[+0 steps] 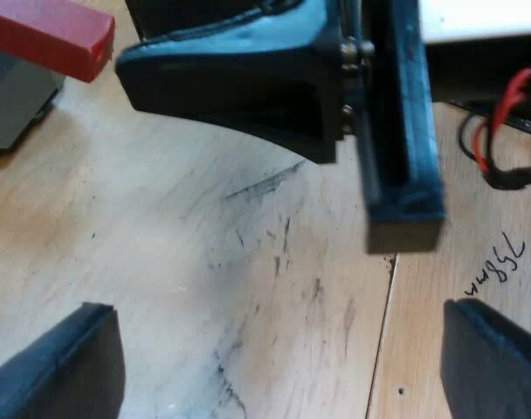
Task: Grind coffee beans and then tamp
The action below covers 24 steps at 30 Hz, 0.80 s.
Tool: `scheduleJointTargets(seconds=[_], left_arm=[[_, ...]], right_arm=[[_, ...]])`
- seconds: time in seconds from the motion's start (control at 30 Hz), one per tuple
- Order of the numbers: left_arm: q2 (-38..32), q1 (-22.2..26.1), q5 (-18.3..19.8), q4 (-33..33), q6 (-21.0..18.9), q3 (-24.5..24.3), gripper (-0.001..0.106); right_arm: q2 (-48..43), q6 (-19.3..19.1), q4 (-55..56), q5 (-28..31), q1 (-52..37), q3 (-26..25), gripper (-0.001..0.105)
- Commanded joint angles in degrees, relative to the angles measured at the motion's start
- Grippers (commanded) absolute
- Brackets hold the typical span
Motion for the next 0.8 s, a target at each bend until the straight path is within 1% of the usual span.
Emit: scheduleJointTargets(seconds=[0.03, 0.13, 0.17, 0.2, 0.27, 0.37, 0.47, 0.57, 0.67, 0.77, 0.8], left_arm=[[-0.4, -0.4, 0.7, 1.5, 0.0, -0.3, 0.075], [-0.4, -0.4, 0.7, 3.0, 0.0, -0.3, 0.075], [-0.4, -0.4, 0.7, 3.0, 0.0, -0.3, 0.075], [-0.4, -0.4, 0.7, 3.0, 0.0, -0.3, 0.075], [-0.4, -0.4, 0.7, 3.1, 0.0, -0.4, 0.075], [-0.4, -0.4, 0.7, 4.3, 0.0, -1.0, 0.075], [-0.4, -0.4, 0.7, 5.4, 0.0, -2.0, 0.075], [-0.4, -0.4, 0.7, 6.9, 0.0, -4.1, 0.075], [-0.6, -0.4, 0.7, 7.6, 0.0, -5.6, 0.075], [-2.7, -0.4, 0.1, 7.8, 0.0, -6.0, 0.073], [-4.0, -0.4, -0.7, 7.8, 0.0, -6.0, 0.071]], right_arm=[[-0.8, -0.3, 1.1, 0.6, 1.1, -0.6, 0.034], [-2.4, 0.6, 5.6, 2.6, 2.6, -0.6, 0.038], [-3.3, 1.2, 6.9, 3.2, 3.1, -0.6, 0.042], [-3.8, 1.2, 7.2, 3.3, 3.4, -0.6, 0.044], [-6.3, 1.3, 8.0, 3.9, 4.1, -0.6, 0.055], [-9.5, 1.3, 8.2, 5.3, 4.3, -0.6, 0.062], [-12.0, 0.9, 9.0, 5.3, 4.3, -0.7, 0.062], [-14.3, 0.9, 12.2, 5.3, 4.3, -1.4, 0.062], [-17.3, 1.0, 23.0, 3.5, 4.2, -5.6, 0.062], [-17.5, 1.5, 28.6, 2.6, 4.2, -9.2, 0.062], [-17.5, 1.5, 29.9, 2.3, 4.2, -10.3, 0.062]])
